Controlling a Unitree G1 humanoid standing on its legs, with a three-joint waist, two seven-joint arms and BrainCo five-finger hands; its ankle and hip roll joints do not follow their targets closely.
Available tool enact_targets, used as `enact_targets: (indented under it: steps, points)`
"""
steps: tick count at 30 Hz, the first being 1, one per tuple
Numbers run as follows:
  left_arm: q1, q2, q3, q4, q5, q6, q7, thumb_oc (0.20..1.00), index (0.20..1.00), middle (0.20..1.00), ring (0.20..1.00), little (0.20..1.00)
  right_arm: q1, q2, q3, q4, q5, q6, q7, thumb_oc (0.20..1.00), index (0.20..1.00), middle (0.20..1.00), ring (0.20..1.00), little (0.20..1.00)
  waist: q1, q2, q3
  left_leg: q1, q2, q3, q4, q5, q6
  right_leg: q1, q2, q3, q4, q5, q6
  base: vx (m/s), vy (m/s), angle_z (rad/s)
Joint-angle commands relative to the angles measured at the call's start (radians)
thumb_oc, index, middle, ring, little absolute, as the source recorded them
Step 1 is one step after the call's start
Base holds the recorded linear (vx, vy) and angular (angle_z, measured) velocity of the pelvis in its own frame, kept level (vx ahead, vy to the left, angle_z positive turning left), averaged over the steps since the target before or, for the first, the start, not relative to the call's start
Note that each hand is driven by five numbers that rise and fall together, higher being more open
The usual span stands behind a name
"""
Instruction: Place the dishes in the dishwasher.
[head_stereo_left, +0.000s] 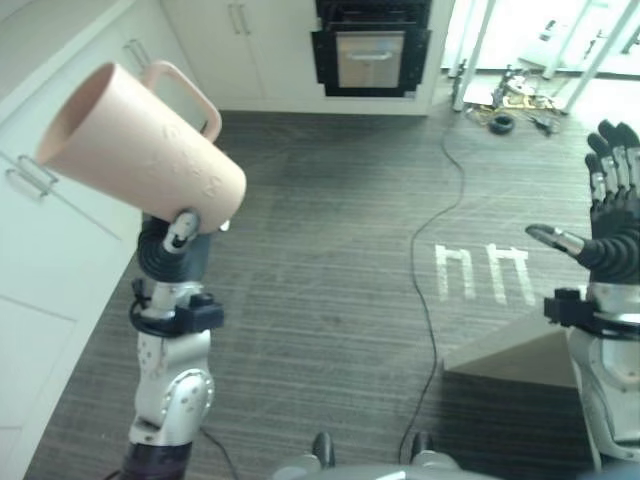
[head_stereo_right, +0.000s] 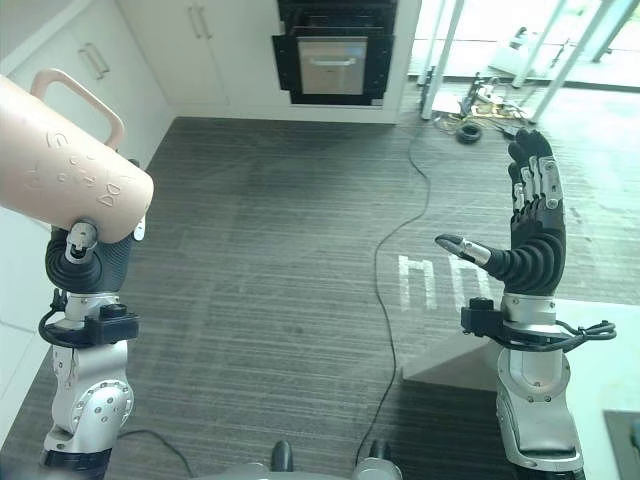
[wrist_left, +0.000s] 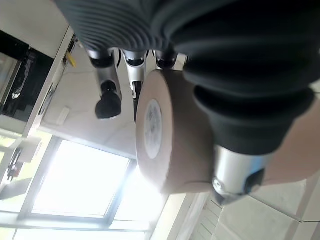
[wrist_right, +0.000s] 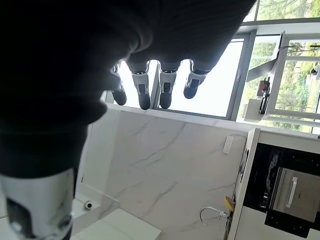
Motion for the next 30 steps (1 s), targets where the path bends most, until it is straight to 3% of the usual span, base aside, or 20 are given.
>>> enact_targets:
  steps: [1,4,5,7,8,30]
  points:
    - [0.0,0.042,0.073,-0.059,0.033,-0.02,-0.034,0.2,0.2,0.2,0.2,0.2,-0.029,0.026,0.022,-0.007,0.063,-0.055,0.023,1.0,1.0,1.0,1.0,1.0,0.021,-0.012,-0.087,0.064,0.102,0.057,-0.084,-0.061,-0.008,-0.073,-0.07,-0.023,0.109,0.07,0.049,0.02,0.483,0.6]
    - [-0.027,0.06,0.069,-0.044,0.08,-0.001,-0.006,0.2,0.2,0.2,0.2,0.2,-0.031,0.061,0.044,-0.011,0.028,-0.056,0.043,1.0,1.0,1.0,1.0,1.0,0.027,-0.011,-0.088,0.067,0.087,0.071,-0.084,-0.074,0.014,-0.107,-0.08,-0.051,0.165,0.074,0.048,0.04,0.353,0.15]
    - [-0.039,0.07,0.058,-0.027,0.08,0.0,0.013,0.2,0.2,0.2,0.2,0.2,-0.043,0.059,0.062,-0.006,0.056,-0.032,0.064,1.0,1.0,1.0,1.0,1.0,0.026,-0.014,-0.089,0.069,0.082,0.08,-0.084,-0.083,0.025,-0.102,-0.041,-0.039,0.137,0.03,0.04,0.03,0.302,-0.27]
    - [-0.053,0.067,0.036,-0.022,0.092,-0.009,0.029,0.2,0.2,0.2,0.2,0.2,-0.061,0.058,0.08,0.012,0.086,-0.034,0.082,1.0,1.0,1.0,1.0,1.0,0.047,-0.037,-0.087,0.075,0.075,0.106,-0.084,-0.098,0.03,-0.062,-0.039,-0.072,0.066,0.037,0.045,-0.01,0.062,-0.48]
    - [-0.007,0.046,-0.025,-0.007,0.133,-0.068,0.047,0.2,0.2,0.2,0.2,0.2,-0.002,0.001,0.173,0.021,0.183,0.066,0.219,1.0,1.0,1.0,1.0,1.0,-0.013,-0.042,-0.127,0.074,0.061,0.021,-0.084,-0.093,0.03,-0.014,0.147,0.184,-0.103,-0.038,-0.006,-0.02,-0.051,-0.24]
    - [0.012,0.044,0.006,-0.005,0.134,-0.078,0.084,0.2,0.2,0.2,0.2,0.2,-0.032,0.019,0.206,0.029,0.189,0.072,0.23,1.0,1.0,1.0,1.0,1.0,0.011,-0.038,-0.143,0.076,0.075,0.02,-0.084,-0.09,0.026,-0.007,0.166,0.161,-0.103,-0.05,-0.018,-0.01,-0.021,-0.04]
